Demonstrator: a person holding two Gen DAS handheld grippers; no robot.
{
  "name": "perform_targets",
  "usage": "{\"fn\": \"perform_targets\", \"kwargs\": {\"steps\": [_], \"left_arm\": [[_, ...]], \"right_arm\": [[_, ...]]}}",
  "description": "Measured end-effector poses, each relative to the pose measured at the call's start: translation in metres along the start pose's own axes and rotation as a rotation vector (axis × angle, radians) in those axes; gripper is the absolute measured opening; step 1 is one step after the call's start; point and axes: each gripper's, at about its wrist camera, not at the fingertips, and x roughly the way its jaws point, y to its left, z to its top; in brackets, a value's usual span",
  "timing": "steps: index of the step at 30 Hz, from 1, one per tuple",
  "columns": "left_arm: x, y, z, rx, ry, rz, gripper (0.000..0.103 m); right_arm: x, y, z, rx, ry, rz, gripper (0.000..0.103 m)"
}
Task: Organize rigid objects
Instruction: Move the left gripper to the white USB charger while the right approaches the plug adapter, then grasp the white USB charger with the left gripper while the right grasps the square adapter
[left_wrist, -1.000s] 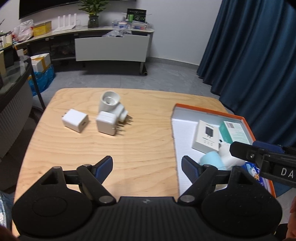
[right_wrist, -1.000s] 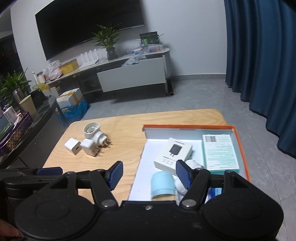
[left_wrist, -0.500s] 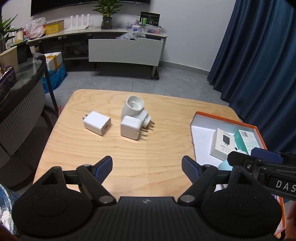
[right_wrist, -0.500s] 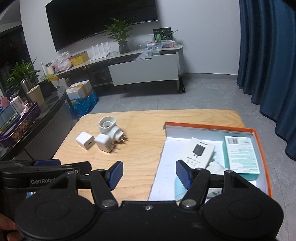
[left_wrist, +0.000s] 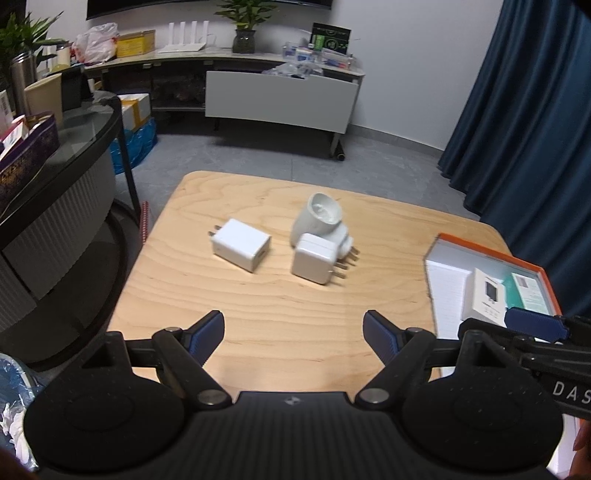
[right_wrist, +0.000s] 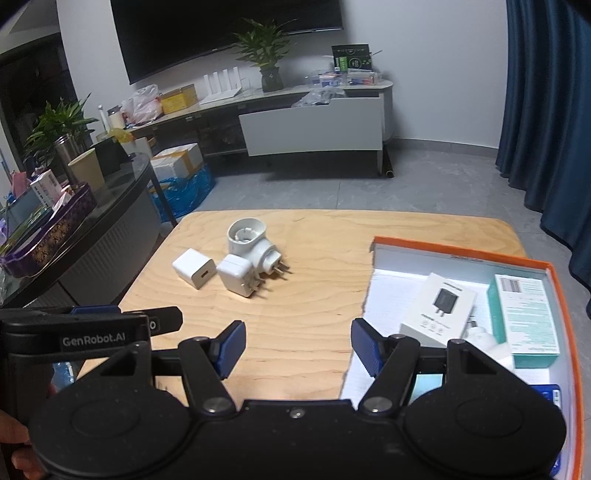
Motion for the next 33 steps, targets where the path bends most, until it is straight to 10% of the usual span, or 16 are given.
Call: {"fn": "perform_targets", "kwargs": {"steps": [27,33], "left_arm": [[0.113,0.048,0.041,0.161,-0.018,0.029,0.101],[0.123,0.042,0.038,0.217,-0.041,0.016,0.083]], "right_arm": [[0.061,0.018,0.003,0.026,0.052,0.069,0.077],[0.073,0.021,0.007,0.042,0.059,0.075,0.077]]}}
